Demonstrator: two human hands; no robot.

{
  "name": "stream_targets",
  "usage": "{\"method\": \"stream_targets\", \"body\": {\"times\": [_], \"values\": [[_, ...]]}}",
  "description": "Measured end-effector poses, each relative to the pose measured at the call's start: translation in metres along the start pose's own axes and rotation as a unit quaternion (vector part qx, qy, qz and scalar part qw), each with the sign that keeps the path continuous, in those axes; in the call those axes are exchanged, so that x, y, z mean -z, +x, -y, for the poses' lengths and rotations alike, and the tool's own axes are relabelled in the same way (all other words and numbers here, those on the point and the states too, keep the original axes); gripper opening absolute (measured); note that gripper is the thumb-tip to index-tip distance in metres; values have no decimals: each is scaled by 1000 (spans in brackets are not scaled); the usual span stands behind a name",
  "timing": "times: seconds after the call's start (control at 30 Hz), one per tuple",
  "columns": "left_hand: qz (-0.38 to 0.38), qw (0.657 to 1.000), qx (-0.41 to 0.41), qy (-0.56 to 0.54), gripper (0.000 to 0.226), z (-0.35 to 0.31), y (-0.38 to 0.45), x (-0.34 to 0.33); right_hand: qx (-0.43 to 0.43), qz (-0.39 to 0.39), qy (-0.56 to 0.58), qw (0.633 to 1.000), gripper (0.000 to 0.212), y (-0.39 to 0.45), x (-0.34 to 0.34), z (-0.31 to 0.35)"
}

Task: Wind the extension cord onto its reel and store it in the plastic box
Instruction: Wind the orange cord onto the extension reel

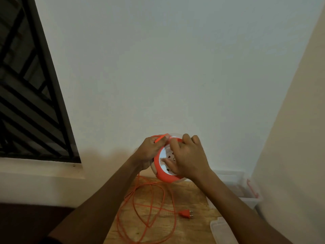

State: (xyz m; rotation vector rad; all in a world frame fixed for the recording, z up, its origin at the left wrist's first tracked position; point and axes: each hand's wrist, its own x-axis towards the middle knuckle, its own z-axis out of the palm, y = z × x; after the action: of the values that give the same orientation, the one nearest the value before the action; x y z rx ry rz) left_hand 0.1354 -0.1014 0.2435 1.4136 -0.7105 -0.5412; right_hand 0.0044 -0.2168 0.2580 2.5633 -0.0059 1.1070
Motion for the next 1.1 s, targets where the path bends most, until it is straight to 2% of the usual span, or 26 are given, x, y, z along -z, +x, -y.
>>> {"method": "stream_targets", "body": {"times": [0.27, 0.37, 0.47, 0.57, 0.63, 0.7, 0.83, 0.93, 1.03, 1.1], "values": [[-31, 999, 9, -2, 37, 1, 3, -5, -141, 25, -8, 990, 30, 3, -8, -1], [-30, 999, 10, -3, 46, 4, 2, -3, -125, 18, -11, 992, 26, 1, -11, 1], [-22, 1000, 12, -14, 46, 6, 2, 2, -100, -10, 5, 995, 29, -1, -9, -1], [-19, 1000, 10, -17, 45, 5, 2, 7, -26, -24, 51, 998, 33, -5, -7, -4], [-17, 999, 6, -26, 42, 4, 2, 8, 35, 10, 90, 995, 37, -7, -7, -4], [-18, 999, 6, -27, 42, 3, 1, 8, 58, 59, 93, 992, 42, -7, -6, 0], [-19, 1000, 1, -15, 47, 2, 3, 7, 41, 91, 45, 994, 51, -3, -5, 4], [-11, 1000, -2, -19, 49, 3, 2, 6, 34, 51, 19, 998, 50, -1, -3, 5], [1, 1000, 1, -16, 50, 6, 1, 5, -26, 21, 12, 999, 57, 4, 1, 4], [2, 1000, 6, -7, 47, 7, 1, 4, -60, 15, 0, 998, 51, 6, 1, 3]]}}
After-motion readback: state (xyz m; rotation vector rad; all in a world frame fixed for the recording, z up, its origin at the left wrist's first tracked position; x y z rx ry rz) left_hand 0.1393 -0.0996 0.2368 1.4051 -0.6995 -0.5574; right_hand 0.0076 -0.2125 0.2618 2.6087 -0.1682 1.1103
